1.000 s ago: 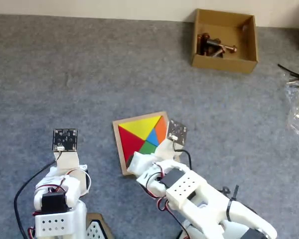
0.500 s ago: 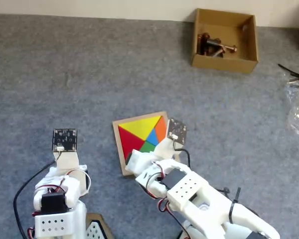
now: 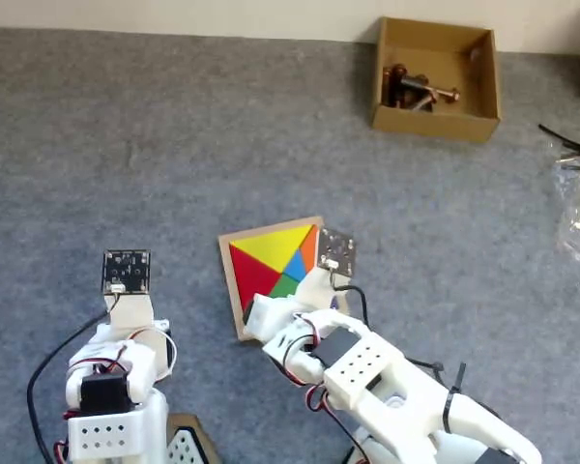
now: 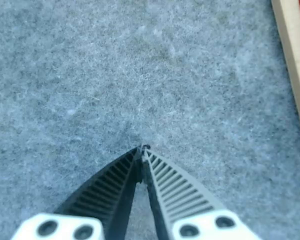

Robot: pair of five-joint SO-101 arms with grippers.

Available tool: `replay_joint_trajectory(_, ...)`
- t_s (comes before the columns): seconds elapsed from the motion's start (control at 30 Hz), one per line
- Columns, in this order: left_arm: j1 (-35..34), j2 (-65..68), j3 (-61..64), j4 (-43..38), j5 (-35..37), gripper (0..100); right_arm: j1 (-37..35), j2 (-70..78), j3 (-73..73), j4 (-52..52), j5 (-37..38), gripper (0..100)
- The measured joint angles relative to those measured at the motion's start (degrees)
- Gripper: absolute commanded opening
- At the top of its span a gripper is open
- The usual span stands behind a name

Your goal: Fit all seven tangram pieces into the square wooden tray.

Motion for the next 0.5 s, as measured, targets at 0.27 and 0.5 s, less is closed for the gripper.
replay_joint_trajectory(0.27, 0.00, 0.00, 0.00, 0.00, 0.00, 0, 0.09, 0.00, 0.00, 0.00, 0.18, 18.8)
replay_joint_trajectory(0.5, 0.00, 0.00, 0.00, 0.00, 0.00, 0, 2.64, -0.70, -1.05, 3.69, 0.18, 18.8)
